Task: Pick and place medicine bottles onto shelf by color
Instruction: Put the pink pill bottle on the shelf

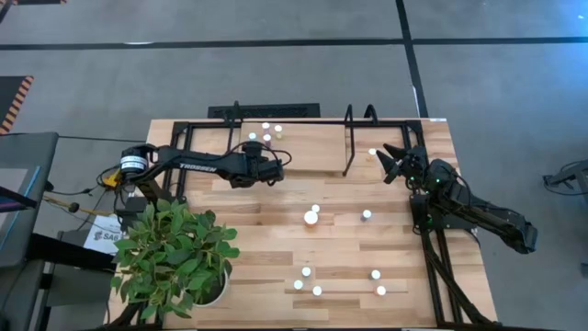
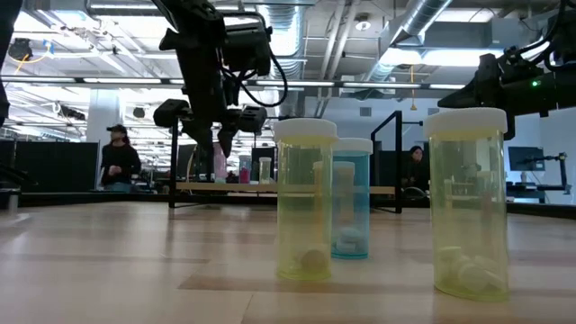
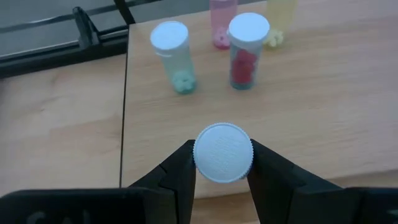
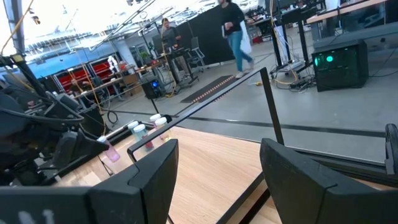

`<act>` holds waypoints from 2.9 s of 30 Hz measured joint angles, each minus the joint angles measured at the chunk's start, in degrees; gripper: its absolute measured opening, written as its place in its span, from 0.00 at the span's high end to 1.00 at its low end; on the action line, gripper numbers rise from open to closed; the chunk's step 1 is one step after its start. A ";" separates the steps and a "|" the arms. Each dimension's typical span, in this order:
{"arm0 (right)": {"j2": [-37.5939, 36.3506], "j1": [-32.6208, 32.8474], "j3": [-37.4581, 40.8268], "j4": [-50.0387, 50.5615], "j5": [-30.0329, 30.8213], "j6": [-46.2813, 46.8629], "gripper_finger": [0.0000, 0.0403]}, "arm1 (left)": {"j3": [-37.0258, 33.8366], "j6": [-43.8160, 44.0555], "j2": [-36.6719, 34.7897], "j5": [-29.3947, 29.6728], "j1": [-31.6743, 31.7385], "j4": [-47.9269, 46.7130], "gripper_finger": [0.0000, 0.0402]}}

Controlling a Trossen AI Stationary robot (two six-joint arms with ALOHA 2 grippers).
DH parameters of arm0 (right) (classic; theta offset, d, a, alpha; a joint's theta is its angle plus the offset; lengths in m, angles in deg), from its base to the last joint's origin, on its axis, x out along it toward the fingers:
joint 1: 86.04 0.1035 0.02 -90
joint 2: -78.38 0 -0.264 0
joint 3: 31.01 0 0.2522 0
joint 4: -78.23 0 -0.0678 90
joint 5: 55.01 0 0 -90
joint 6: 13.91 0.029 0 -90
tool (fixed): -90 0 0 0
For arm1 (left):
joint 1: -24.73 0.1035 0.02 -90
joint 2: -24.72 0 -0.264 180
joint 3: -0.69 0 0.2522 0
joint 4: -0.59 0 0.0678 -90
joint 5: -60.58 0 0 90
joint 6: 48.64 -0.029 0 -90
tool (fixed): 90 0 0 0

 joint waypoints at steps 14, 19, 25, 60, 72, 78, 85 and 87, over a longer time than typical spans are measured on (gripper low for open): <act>0.00 -0.01 0.00 0.00 0.00 0.01 0.38 | 0.00 -0.84 0.00 0.07 0.61 0.00 0.72; 0.00 -0.02 0.00 -0.01 0.00 0.00 0.38 | 0.00 -1.52 0.00 0.18 0.64 0.36 0.72; 0.00 -0.01 0.01 -0.01 0.00 0.01 0.38 | 0.00 -4.11 0.00 0.32 0.64 1.60 0.72; 0.00 -0.01 0.00 0.01 0.00 0.01 0.38 | 0.00 -2.18 -0.02 -2.79 -0.57 2.12 0.72; 0.00 -0.01 0.00 0.01 0.00 0.01 0.38 | 0.00 -2.18 -0.02 -2.74 -0.59 1.99 0.70; 0.00 -0.02 0.00 -0.01 0.00 0.02 0.38 | 0.00 -2.18 -0.02 -2.68 -0.59 1.97 0.64; 0.00 -0.02 0.02 -0.01 -0.01 0.02 0.38 | 0.00 -2.18 -0.02 -2.60 -0.59 1.97 0.55; 0.00 -0.02 0.01 0.00 0.00 0.01 0.38 | 0.00 -2.16 -0.02 -2.61 -0.59 1.97 0.53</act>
